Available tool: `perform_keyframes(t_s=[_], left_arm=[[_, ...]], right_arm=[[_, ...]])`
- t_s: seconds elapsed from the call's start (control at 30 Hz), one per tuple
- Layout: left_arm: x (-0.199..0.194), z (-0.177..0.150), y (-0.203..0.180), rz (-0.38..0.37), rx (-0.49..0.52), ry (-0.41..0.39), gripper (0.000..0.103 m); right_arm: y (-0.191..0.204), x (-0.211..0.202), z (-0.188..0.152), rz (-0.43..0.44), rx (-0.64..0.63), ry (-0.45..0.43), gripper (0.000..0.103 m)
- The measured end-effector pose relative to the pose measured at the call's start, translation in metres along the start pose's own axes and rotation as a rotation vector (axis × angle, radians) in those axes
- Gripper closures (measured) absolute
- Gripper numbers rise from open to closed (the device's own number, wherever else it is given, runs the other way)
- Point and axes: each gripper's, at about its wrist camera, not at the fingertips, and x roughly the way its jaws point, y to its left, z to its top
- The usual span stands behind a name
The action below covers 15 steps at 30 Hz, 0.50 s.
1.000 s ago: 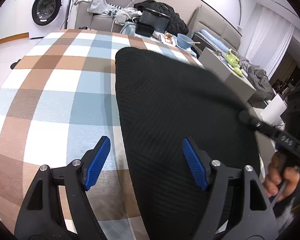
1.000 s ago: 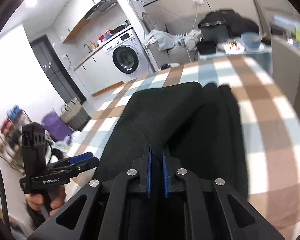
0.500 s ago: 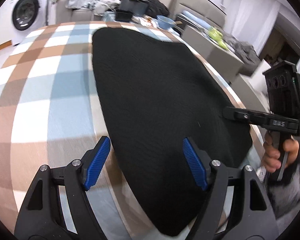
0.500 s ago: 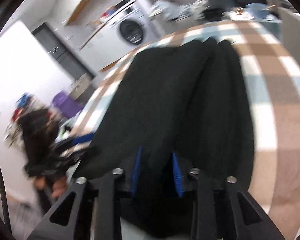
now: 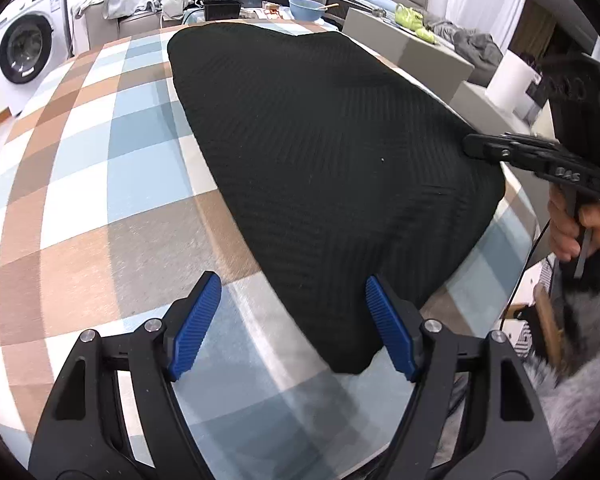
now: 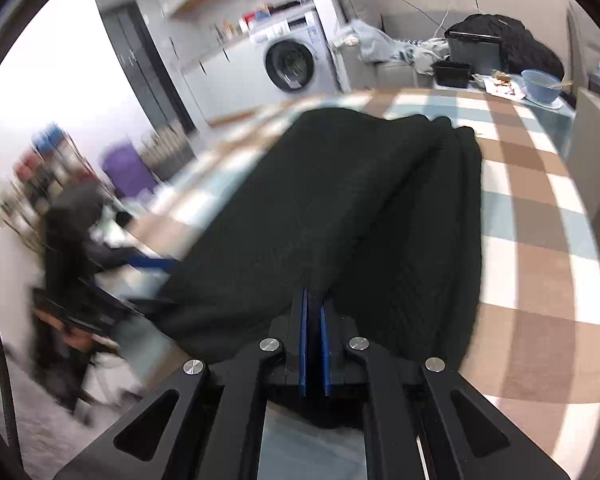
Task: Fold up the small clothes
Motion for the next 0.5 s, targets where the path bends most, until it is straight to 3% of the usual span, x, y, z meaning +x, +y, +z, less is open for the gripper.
perform_keyframes(t_s=[0.07,0.13,0.23,0.4,0.5], left_arm=[[-0.002,-0.001,0.001,0.007,-0.008,0.008,0.030],[-0.006,-0.001,0.002,0.001,-0.024,0.007,0.030],[-0.013,0.002,-0.001,-0.013,-0.028,-0.025,0.030],[-0.005,0.014,-0.019,-0.049,0.009,-0.029,0.030],[0.003,0.023,-0.033,-0.023,0.056,-0.023,0.029]], right_arm=[[-0.004,0.010,-0.008,-0.008,-0.015,0.049,0.095],[-0.007,0.002,-0.014,0.010,-0.020,0.030,0.090],[-0.025,-0.026,-0.027,0.012,0.052,-0.033,0.072],[-0.068,-0.051,-0.049,0.014,0.273,-0.105,0.072],[-0.075,-0.050,-0.052,0.058,0.317,-0.118,0.072]])
